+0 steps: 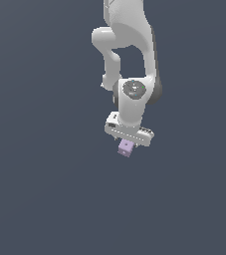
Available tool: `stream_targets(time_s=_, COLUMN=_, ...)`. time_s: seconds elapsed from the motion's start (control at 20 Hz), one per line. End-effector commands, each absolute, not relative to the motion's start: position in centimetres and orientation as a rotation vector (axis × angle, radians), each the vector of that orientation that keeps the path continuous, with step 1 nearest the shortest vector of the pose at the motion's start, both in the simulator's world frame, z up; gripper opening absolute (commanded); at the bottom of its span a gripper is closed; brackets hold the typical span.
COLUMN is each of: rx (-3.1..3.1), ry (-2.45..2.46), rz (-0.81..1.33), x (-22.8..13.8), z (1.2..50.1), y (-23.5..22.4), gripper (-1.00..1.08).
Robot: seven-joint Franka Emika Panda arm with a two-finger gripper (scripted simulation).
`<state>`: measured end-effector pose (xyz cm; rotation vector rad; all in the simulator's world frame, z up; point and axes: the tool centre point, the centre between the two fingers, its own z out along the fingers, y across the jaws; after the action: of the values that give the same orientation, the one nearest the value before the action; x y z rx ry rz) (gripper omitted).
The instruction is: Pick up the object and move it to a goal position.
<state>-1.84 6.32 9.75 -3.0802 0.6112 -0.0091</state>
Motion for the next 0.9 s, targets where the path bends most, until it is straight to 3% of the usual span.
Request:
stream_targets(time_s=0.0, rx=-3.072, ry=0.655, rz=-0.005, x=-2.1, z=9.4, y=6.6, gripper=1.00)
stream_targets(time_s=0.85, rx=-3.063, ry=0.698, rz=0.000, x=-2.5, z=6.3, y=6.8, gripper=1.00)
